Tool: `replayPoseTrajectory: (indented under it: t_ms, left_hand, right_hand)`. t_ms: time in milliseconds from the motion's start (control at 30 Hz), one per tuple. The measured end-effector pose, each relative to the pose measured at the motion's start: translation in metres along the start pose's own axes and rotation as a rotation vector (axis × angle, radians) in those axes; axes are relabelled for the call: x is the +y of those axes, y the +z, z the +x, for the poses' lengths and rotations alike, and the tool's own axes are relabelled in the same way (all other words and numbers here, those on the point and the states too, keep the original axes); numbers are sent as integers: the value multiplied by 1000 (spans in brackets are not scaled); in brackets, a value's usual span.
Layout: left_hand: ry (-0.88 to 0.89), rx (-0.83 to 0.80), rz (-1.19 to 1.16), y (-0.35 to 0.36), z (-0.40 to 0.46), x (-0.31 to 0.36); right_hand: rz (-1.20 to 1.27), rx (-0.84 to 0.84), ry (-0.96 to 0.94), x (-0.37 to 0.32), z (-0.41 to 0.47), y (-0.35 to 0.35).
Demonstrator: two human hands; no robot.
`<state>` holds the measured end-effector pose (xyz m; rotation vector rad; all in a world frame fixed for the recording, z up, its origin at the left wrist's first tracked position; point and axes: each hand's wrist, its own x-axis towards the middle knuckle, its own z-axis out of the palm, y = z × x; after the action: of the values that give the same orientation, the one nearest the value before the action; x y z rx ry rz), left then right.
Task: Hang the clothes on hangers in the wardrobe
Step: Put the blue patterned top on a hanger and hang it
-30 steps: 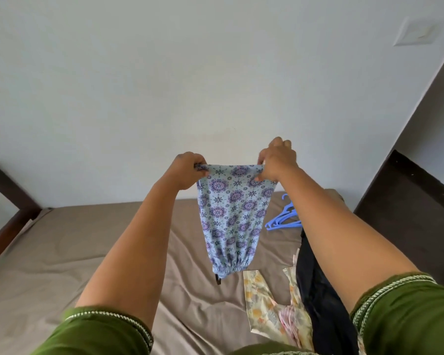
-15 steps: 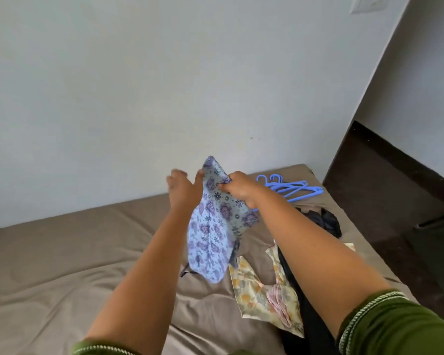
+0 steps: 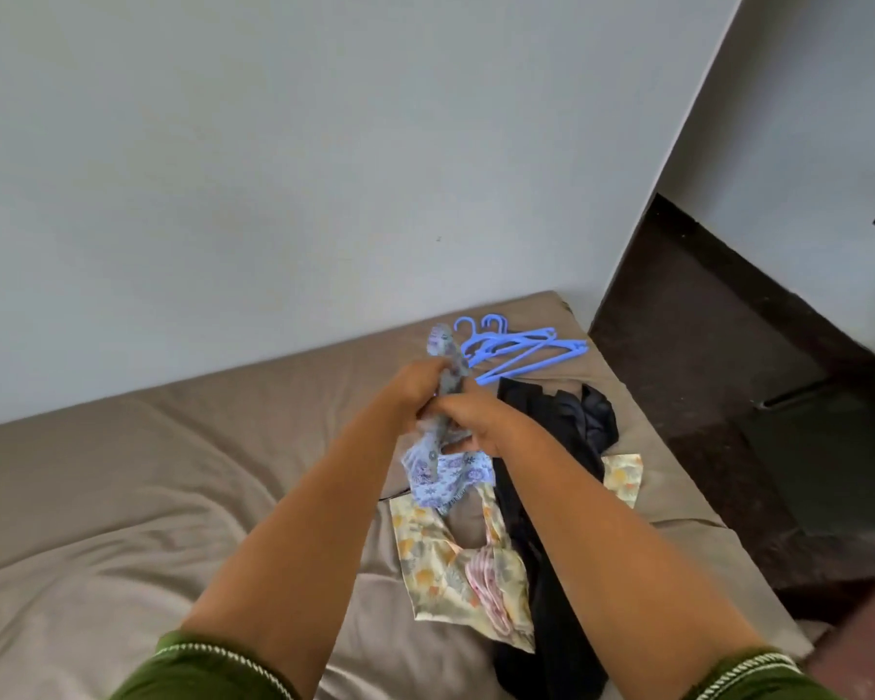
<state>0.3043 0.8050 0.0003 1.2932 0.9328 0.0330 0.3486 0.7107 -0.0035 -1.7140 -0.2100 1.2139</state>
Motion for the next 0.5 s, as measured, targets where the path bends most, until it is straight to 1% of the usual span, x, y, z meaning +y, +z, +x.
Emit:
replayPoseTrajectory:
  t_ms: [33, 100, 167, 267, 333, 400, 467, 500]
  left_hand:
    - [-17, -72, 8, 14, 10, -1]
    - [-52, -207, 6, 40, 33, -6]
    - [-47, -223, 29, 55, 69, -21]
    - [7, -19, 202, 60, 138, -63]
    - [-66, 105, 317, 53, 194, -104]
    - [-148, 186, 500, 45, 240, -135]
    - [-147, 255, 639, 44, 271, -148]
    - [-138, 273, 665, 44, 286, -152]
  right_hand:
    - [24, 51, 19, 7, 9, -11]
    - [70, 173, -1, 26, 35, -39]
    - [205, 226, 55, 42, 57, -68]
    - [342, 308, 201, 58, 79, -104]
    - [395, 373, 279, 74, 109, -124]
    - [449, 406, 344, 81, 134, -135]
    - [505, 404, 354, 85, 159, -138]
    - [565, 384, 355, 86, 169, -137]
